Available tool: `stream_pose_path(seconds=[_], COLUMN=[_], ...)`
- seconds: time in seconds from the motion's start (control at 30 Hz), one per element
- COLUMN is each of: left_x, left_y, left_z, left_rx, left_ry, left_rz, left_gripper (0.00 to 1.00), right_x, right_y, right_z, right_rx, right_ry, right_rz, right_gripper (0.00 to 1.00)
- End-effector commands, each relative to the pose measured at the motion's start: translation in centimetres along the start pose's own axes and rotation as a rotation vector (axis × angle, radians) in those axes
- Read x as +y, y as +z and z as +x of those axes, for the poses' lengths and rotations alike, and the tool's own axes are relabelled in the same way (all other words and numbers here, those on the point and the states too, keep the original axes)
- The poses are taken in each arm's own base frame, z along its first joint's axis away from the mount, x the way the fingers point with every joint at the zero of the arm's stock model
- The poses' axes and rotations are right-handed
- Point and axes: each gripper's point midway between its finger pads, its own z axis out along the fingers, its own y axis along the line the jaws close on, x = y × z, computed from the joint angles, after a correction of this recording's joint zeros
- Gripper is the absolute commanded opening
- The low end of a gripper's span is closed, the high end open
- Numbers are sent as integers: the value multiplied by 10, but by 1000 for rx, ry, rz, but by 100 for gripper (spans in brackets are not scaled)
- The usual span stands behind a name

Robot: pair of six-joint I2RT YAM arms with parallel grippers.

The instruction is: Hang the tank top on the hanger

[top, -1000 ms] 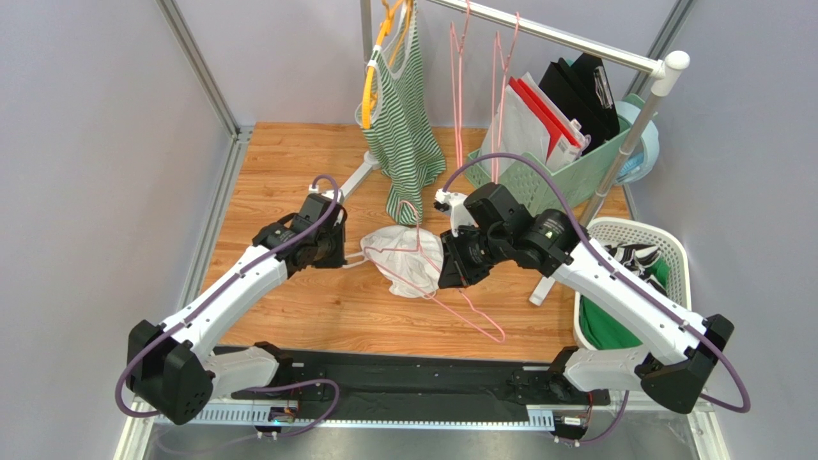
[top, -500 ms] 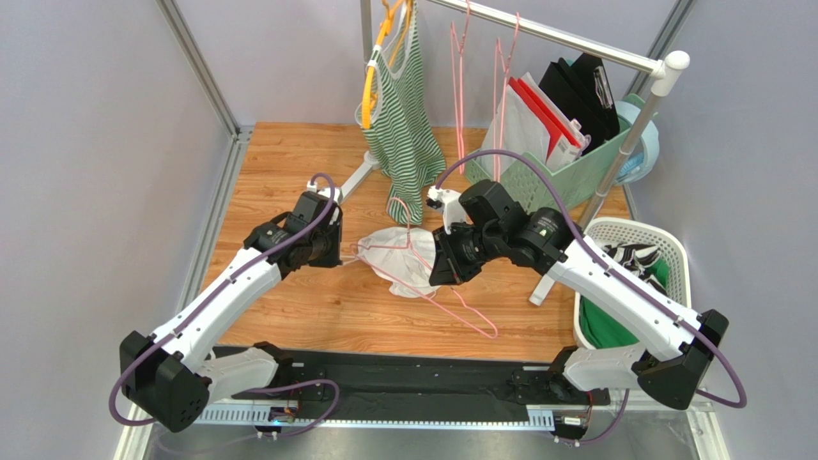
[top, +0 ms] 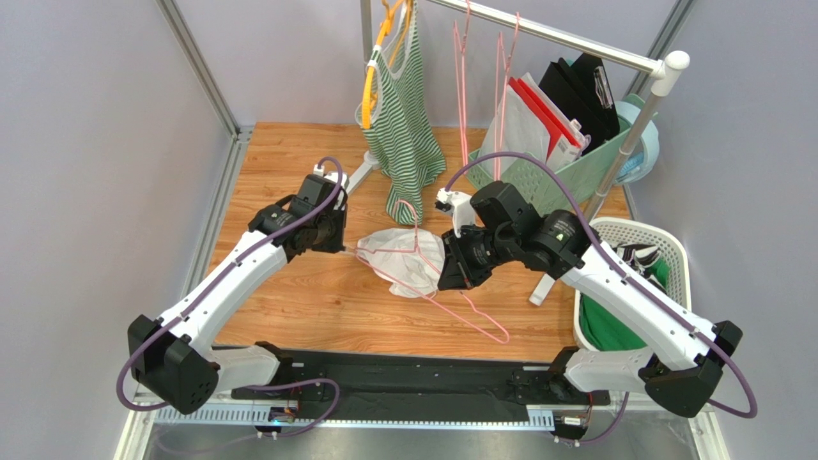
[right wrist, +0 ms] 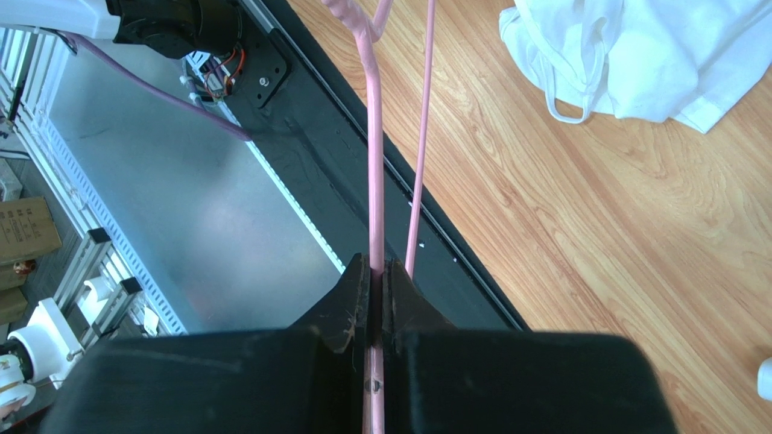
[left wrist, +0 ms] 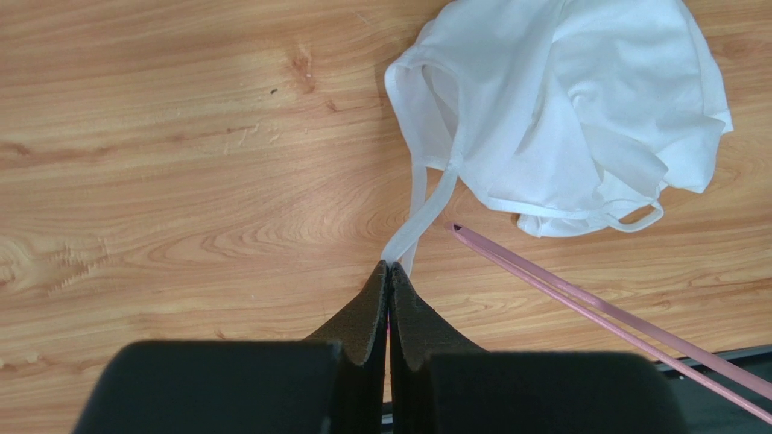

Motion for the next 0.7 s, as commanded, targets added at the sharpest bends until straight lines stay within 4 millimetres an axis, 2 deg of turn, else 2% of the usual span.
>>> stream_pose_path(seconds=[0.0, 0.23, 0.33, 0.67], left_x=[0, -8, -14, -36], left_y=[-13, -18, -27, -48], left_z=[-27, -34, -40, -40], left_rx=[-71, -86, -134, -155], left_ry=[48, 77, 96, 150], left_rz=[1, 44, 97, 245], left_gripper=[0, 0, 0, 0], right_x=[5, -2, -7, -11], right_y=[-9, -3, -1, 8], right_z=[1, -4, -7, -36], right_rx=[-20, -29, -38, -116], right_ry=[-29, -23, -24, -56], right_rz=[-12, 22, 51, 80], right_gripper=[0, 0, 0, 0])
